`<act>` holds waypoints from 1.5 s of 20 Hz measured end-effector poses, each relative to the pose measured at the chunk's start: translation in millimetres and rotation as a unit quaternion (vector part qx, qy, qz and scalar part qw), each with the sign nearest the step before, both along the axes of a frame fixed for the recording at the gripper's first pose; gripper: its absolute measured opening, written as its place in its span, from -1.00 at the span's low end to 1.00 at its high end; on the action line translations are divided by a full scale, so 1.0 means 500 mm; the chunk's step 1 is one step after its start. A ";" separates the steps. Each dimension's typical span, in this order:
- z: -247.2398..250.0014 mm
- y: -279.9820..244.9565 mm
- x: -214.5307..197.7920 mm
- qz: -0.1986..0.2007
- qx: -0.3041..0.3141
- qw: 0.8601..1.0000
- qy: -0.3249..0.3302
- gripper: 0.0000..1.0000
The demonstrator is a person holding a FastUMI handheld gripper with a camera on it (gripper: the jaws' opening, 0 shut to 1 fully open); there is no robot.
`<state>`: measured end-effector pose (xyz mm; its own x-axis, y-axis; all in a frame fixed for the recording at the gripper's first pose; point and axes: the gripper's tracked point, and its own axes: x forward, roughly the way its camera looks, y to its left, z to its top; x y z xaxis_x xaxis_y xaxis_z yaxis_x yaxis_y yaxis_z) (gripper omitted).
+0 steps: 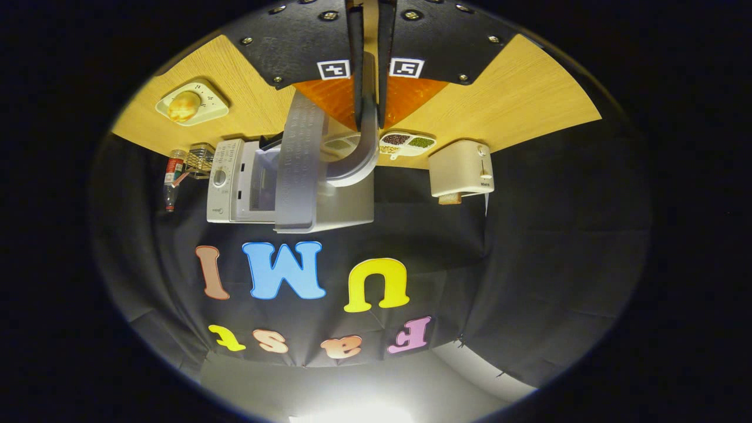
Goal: Open the microwave, put the food inside, and close the microwave door.
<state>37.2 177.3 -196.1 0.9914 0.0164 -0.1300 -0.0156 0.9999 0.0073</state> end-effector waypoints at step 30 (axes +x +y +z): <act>0.058 0.087 -0.157 0.121 -0.002 0.993 -0.014 0.16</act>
